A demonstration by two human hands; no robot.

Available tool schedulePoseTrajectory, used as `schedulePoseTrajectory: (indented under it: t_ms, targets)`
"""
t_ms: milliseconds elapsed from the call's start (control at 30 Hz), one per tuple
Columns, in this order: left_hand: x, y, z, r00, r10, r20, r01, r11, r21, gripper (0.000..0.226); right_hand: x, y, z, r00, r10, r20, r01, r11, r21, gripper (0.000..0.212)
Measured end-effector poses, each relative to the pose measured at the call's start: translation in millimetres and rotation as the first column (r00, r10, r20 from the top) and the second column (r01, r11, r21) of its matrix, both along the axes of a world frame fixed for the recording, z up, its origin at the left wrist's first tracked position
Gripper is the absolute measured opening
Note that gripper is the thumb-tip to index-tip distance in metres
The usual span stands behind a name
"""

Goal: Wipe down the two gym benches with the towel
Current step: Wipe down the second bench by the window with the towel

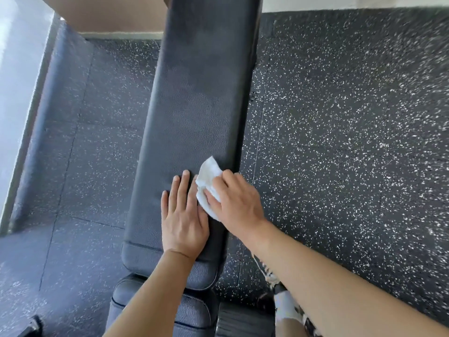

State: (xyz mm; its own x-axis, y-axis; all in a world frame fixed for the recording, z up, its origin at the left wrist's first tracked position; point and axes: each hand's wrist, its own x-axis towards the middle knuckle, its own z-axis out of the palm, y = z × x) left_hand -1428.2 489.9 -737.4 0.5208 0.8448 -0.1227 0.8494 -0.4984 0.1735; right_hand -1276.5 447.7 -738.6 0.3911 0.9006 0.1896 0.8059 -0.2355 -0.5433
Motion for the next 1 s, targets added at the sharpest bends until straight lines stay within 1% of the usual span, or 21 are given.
schedulePoseTrajectory:
  t_ms: [67,133,200,267,367,433,500,567,667,767,800,833,867,900,967,1000]
  targets:
    - [0,0,1,1.0,-0.004,0.014,0.004,1.0,0.009,0.06,19,14,4,0.986,0.132,0.104,-0.134,0.991,0.017,0.032]
    - [-2,1,1,0.999,-0.018,0.028,0.017,0.999,0.035,0.062,39,37,7,0.945,0.248,0.213,-0.244,0.969,-0.049,0.035]
    - [-3,2,-1,0.999,-0.027,0.033,0.025,0.999,0.047,0.063,60,73,10,0.91,0.3,0.287,-0.273,0.953,-0.13,0.041]
    - [-4,3,-3,0.999,-0.035,0.037,0.033,0.998,0.053,0.064,85,121,10,0.904,0.3,0.306,-0.237,0.945,-0.226,0.042]
    - [-6,4,-5,0.998,-0.049,0.048,0.046,0.997,0.06,0.065,115,182,8,0.932,0.204,0.298,-0.113,0.948,-0.297,0.04]
    - [-8,4,-7,0.997,-0.051,0.057,0.047,0.997,0.061,0.066,116,195,8,0.941,0.132,0.311,-0.044,0.961,-0.273,0.037]
    - [-9,5,-8,0.996,-0.051,0.07,0.047,0.997,0.061,0.067,103,183,7,0.929,0.118,0.352,-0.048,0.978,-0.202,0.032]
    - [-10,6,-9,0.996,-0.049,0.081,0.044,0.997,0.056,0.068,82,158,8,0.91,0.217,0.353,-0.169,0.972,-0.162,0.029]
    - [-10,7,-9,0.993,-0.035,0.117,0.031,0.999,0.033,0.067,62,129,4,0.837,0.425,0.343,-0.397,0.905,-0.153,0.029]
    - [-9,13,-1,0.991,-0.045,0.124,0.045,0.999,-0.001,0.065,75,143,8,0.718,0.558,0.416,-0.568,0.815,-0.114,0.03]
    - [-8,17,2,0.992,-0.057,0.115,0.059,0.998,-0.019,0.065,84,152,10,0.675,0.59,0.443,-0.606,0.786,-0.123,0.03]
    - [-6,22,6,0.993,-0.062,0.103,0.067,0.997,-0.042,0.065,94,165,11,0.659,0.594,0.462,-0.609,0.781,-0.136,0.03]
    - [-4,28,12,0.994,-0.055,0.09,0.061,0.996,-0.064,0.062,106,180,13,0.679,0.572,0.461,-0.575,0.804,-0.151,0.031]
    - [0,35,17,0.996,-0.047,0.078,0.052,0.996,-0.075,0.058,117,197,15,0.73,0.525,0.438,-0.509,0.845,-0.164,0.031]
    - [8,53,28,0.996,-0.06,0.065,0.065,0.995,-0.078,0.053,136,230,21,0.843,0.388,0.371,-0.329,0.92,-0.214,0.033]
    - [15,67,31,0.995,-0.075,0.061,0.08,0.994,-0.075,0.054,141,243,22,0.876,0.326,0.356,-0.25,0.937,-0.243,0.035]
